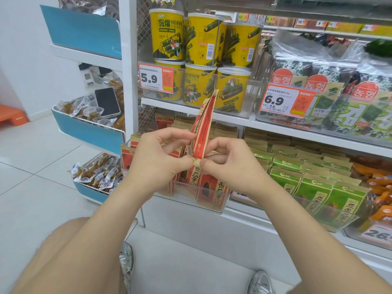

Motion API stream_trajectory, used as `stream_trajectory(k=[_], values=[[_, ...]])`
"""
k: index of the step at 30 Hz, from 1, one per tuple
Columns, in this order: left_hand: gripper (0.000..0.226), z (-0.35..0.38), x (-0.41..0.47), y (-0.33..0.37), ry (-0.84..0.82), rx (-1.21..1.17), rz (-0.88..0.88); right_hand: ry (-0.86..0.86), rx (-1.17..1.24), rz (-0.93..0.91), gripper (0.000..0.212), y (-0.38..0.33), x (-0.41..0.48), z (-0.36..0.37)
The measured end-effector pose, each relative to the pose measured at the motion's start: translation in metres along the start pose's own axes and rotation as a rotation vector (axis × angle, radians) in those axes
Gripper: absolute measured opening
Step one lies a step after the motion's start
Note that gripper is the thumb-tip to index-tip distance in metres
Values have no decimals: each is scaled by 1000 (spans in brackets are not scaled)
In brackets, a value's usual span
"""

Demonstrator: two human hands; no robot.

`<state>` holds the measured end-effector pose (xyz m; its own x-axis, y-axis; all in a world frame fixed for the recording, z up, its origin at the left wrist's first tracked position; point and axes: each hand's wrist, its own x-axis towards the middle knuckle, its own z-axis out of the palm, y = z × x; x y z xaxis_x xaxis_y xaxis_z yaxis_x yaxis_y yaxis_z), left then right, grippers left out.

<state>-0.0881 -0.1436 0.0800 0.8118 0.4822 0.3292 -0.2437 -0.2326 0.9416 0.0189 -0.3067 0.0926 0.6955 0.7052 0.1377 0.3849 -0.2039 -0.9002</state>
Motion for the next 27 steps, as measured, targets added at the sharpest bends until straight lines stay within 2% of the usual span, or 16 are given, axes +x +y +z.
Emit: stream_trajectory(k=[11, 21, 25, 27], values=[[48, -1, 1, -2, -26, 15, -39, -32, -65, -2, 10, 6, 3, 0], [66, -7, 0, -3, -165, 60, -78, 23, -40, 34, 13, 6, 3, 0], [51, -7, 1, 0, -28, 152, -29, -18, -10, 18, 15, 3, 2, -4], [63, -6, 1, 0, 42, 172, -25, -62, -11, -15, 16, 2, 1, -3]])
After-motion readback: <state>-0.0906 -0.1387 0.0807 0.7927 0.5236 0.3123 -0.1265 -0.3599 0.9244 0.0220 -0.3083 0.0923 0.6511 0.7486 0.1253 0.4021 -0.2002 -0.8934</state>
